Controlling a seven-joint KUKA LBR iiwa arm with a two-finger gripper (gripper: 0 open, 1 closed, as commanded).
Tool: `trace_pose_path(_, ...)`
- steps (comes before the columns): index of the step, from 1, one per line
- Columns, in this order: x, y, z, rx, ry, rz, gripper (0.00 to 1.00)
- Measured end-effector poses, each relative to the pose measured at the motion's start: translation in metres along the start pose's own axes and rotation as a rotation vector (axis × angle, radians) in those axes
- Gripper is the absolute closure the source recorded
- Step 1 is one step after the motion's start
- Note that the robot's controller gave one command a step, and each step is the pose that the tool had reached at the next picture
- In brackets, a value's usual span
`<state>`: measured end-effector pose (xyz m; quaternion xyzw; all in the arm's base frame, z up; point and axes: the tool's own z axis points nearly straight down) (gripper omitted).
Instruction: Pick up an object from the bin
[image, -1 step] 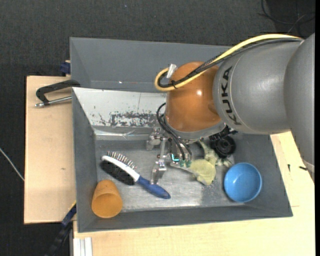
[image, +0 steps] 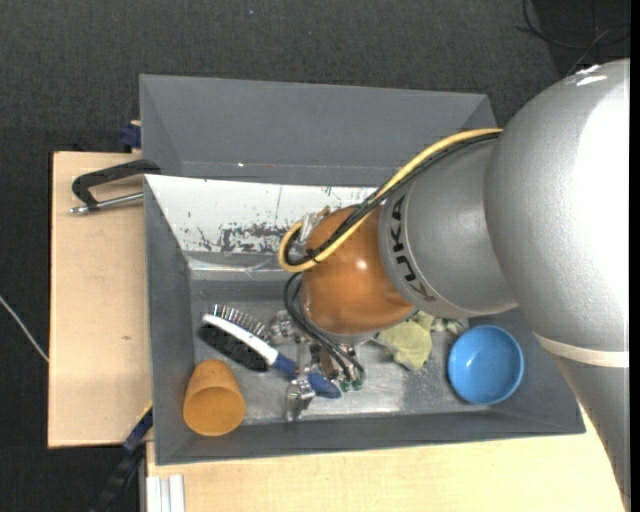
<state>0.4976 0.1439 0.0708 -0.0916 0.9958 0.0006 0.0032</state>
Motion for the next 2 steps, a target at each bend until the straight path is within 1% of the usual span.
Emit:
trace_pose_path(1,-0.001,0.000,-0.002,-0.002,0.000,0.003,1.00)
trace_pose_path(2,-0.013,0.003,-0.136,-0.001,-0.006,-0.041,1.00)
